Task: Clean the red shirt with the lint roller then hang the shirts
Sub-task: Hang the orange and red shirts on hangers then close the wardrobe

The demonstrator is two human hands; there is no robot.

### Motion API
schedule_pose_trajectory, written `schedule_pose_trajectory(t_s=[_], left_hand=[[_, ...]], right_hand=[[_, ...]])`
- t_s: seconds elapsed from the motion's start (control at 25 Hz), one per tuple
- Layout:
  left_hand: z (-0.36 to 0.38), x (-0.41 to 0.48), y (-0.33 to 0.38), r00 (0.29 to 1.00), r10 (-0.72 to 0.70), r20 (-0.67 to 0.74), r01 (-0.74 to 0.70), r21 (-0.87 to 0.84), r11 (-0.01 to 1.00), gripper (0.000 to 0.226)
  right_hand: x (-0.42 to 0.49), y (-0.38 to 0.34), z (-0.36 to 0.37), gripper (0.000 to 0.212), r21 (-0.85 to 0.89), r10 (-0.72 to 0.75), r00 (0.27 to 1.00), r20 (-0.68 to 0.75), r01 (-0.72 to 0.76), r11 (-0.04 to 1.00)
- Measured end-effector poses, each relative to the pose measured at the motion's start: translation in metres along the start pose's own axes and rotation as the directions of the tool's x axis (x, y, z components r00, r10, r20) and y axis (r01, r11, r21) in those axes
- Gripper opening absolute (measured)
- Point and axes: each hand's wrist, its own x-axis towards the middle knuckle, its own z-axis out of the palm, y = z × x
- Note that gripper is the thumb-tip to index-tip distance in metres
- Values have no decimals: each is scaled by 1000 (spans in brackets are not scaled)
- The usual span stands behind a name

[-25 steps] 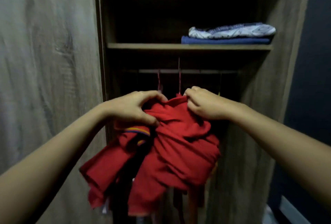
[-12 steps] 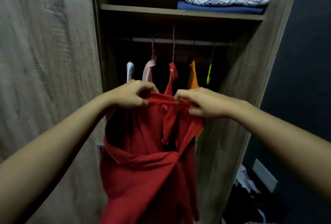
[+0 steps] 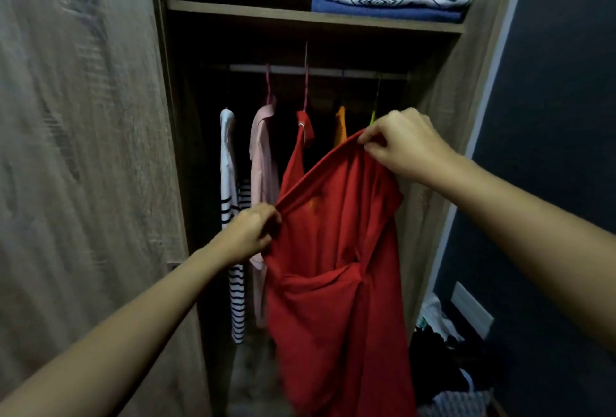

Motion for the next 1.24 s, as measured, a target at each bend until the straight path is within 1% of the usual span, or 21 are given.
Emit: schedule_pose_trajectory(t_s=[0.04, 0.08, 0.16, 0.2, 0.28, 0.36, 0.44, 0.48, 0.52, 0.6, 0.64, 0.68, 0.72, 0.76, 0.84, 0.88, 0.92, 1.0, 1.04, 1.12, 1.24], left_hand=[[2, 2, -3, 996, -7, 87, 5, 25, 1000, 31], [0, 4, -6, 992, -8, 127, 4, 38, 999, 30], [-9, 14, -2, 994, 35, 104, -38, 20, 999, 27], [-15, 21, 3, 998, 37, 58, -38, 10, 999, 27], [-20, 35, 11, 999, -36, -12, 36, 80, 996, 26], [-13, 46, 17, 997, -57, -52, 65, 176, 982, 21], [3, 54, 16, 998, 28, 55, -36, 156, 987, 30], [11, 59, 15, 985, 90, 149, -103, 86, 991, 37], [14, 65, 14, 962, 128, 240, -128, -16, 992, 44], [13, 81, 17, 896, 148, 418, -62, -211, 976, 48], [12, 89, 21, 868, 163, 470, -30, -276, 961, 44], [12, 98, 27, 855, 185, 484, -23, -320, 947, 38], [12, 108, 33, 863, 203, 462, -31, -352, 935, 35], [13, 121, 39, 890, 216, 402, -58, -370, 927, 36], [16, 159, 51, 952, 208, 224, -122, -346, 930, 37], [18, 181, 54, 974, 184, 131, -134, -320, 938, 37], [20, 206, 56, 990, 133, 53, -111, -307, 945, 40], [27, 258, 56, 998, -39, -42, 21, -354, 935, 47], [30, 283, 57, 990, -129, -57, 99, -372, 923, 52], [40, 322, 57, 966, -253, -48, 223, -335, 915, 61], [62, 362, 60, 918, -393, 55, 388, -333, 859, 71]], right_hand=[[-5, 9, 0, 27, -38, 19, 997, 68, -17, 999], [-11, 17, 2, 29, -71, 41, 985, 167, -29, 997], [-26, 31, 11, 33, -122, 126, 925, 357, -88, 989], [-32, 38, 17, 34, -138, 176, 892, 417, -130, 982], [-40, 51, 29, 35, -152, 233, 868, 438, -184, 971], [-43, 67, 41, 33, -144, 244, 878, 411, -202, 969], [-43, 79, 47, 35, -167, 255, 877, 407, -203, 965], [-42, 85, 48, 36, -190, 272, 870, 411, -210, 959], [-41, 91, 48, 36, -211, 287, 863, 415, -215, 953], [-36, 104, 50, 38, -235, 286, 844, 454, -196, 952], [-32, 112, 51, 39, -245, 275, 835, 476, -174, 954], [-27, 120, 53, 41, -257, 267, 831, 488, -155, 954], [-23, 127, 55, 41, -271, 258, 832, 491, -135, 953], [-18, 133, 60, 41, -294, 249, 835, 491, -110, 949], [-5, 146, 72, 39, -365, 228, 842, 490, -39, 930], [3, 152, 79, 36, -405, 219, 841, 494, 0, 914], [10, 159, 85, 32, -440, 213, 841, 497, 32, 897], [22, 175, 94, 30, -513, 199, 855, 479, 89, 854], [27, 184, 97, 32, -555, 190, 863, 468, 120, 823], [32, 201, 100, 37, -617, 172, 870, 463, 177, 767], [36, 223, 104, 45, -647, 137, 871, 472, 236, 725]])
